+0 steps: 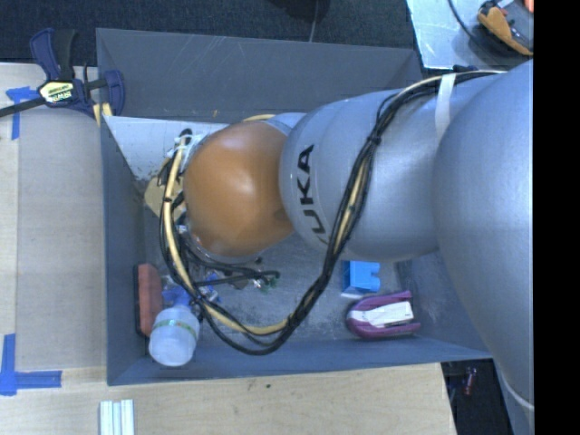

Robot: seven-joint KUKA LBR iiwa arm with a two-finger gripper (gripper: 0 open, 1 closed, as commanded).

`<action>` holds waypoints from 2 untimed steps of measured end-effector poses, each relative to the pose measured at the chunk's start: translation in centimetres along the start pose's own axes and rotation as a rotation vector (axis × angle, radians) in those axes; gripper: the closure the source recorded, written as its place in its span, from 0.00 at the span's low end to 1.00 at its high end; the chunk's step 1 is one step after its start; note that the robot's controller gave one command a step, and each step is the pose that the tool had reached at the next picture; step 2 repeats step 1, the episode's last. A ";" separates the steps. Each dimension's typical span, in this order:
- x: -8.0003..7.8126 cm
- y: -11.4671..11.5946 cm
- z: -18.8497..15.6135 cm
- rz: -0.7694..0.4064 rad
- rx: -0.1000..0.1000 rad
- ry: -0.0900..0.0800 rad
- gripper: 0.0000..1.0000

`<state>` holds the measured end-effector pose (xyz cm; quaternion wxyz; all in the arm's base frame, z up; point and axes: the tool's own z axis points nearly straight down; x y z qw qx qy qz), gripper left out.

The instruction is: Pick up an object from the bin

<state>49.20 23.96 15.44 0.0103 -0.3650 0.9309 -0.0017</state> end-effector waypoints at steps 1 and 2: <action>-0.1 0.0 -1.4 0.001 0.001 -0.003 1.00; -0.1 0.0 -1.4 0.001 0.001 -0.003 1.00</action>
Offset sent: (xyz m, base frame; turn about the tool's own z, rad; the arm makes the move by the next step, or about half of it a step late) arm 0.0004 0.0003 0.0431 0.0005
